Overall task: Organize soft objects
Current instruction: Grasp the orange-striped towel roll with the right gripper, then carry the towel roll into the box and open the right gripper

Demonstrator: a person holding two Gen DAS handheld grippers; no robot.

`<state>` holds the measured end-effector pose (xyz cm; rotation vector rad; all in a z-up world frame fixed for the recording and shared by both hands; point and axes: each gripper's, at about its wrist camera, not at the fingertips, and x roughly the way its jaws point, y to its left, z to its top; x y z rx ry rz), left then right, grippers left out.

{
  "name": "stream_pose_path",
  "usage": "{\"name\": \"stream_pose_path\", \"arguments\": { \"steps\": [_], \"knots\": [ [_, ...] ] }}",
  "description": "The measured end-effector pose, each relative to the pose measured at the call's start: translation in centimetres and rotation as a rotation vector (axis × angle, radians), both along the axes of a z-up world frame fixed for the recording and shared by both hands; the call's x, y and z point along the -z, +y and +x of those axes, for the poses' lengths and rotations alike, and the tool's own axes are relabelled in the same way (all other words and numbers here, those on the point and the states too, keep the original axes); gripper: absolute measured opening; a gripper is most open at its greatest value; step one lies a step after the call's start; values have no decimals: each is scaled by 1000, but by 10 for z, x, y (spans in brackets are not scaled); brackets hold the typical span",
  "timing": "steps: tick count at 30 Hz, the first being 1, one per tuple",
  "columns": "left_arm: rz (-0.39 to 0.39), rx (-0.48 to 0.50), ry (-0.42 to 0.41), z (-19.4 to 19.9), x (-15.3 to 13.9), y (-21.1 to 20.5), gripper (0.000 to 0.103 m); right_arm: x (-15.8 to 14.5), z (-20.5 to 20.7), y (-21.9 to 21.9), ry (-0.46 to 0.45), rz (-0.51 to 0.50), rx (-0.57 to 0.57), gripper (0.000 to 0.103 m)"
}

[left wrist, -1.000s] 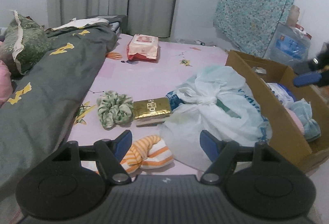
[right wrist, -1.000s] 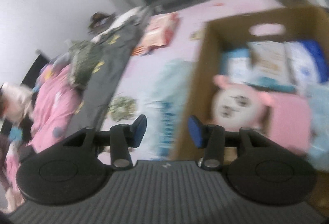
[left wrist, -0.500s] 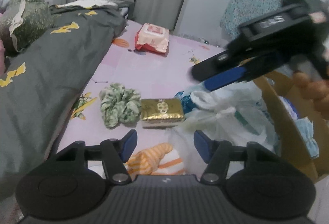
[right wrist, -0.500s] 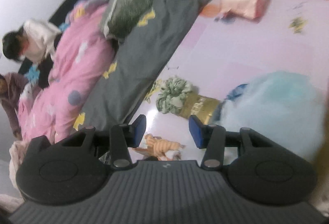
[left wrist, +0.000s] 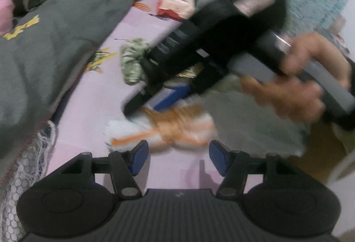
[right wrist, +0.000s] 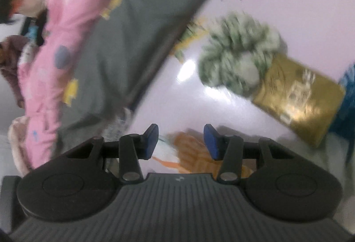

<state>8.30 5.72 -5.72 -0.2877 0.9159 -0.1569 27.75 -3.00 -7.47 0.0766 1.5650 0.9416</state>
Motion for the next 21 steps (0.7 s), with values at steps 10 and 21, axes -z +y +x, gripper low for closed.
{"name": "stream_pose_path", "arguments": {
  "steps": [10, 21],
  "knots": [
    [-79, -34, 65, 9, 16, 12, 70, 12, -28, -25, 72, 9, 60, 44],
    [23, 15, -107, 6, -58, -13, 62, -53, -39, -67, -46, 151, 149, 37]
  ]
}}
